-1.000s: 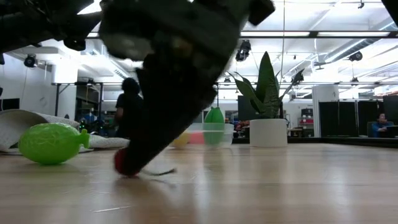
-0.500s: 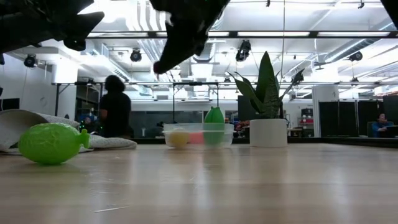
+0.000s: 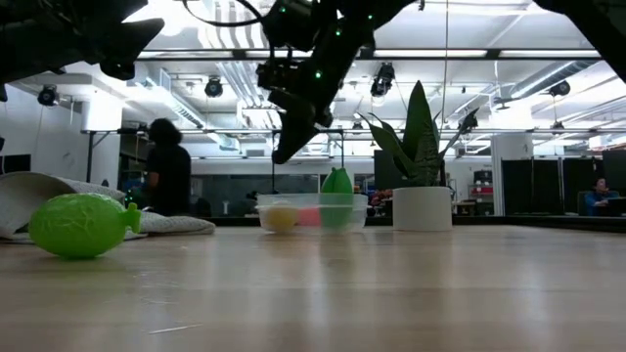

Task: Pick and placing Produce into tupperware
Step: Put the red cherry into the transparent container

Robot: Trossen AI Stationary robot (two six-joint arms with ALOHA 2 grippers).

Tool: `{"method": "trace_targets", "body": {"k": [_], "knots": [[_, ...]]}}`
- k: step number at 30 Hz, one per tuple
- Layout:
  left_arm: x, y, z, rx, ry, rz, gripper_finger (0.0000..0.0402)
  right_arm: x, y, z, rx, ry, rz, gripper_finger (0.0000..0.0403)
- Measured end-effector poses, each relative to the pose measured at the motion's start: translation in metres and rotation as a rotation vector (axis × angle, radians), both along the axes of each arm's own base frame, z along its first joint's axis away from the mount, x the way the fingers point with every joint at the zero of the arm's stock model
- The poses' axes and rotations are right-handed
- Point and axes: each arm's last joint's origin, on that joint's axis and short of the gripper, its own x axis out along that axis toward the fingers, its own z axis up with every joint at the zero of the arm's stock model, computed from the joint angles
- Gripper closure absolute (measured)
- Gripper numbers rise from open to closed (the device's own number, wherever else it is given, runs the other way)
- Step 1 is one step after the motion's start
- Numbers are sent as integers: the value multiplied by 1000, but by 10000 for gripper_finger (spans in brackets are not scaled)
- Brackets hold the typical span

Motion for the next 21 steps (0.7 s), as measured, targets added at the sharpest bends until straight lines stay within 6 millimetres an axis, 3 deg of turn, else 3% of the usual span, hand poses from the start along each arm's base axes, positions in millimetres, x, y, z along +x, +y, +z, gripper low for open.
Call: {"method": "trace_targets", "body": {"k": [8, 21], "knots": [[0, 0, 0, 0, 0, 0, 171, -1, -23, -13, 16, 35, -70, 384], [0, 0, 0, 0, 0, 0, 171, -2, -33, -18, 26, 45, -105, 285]]}}
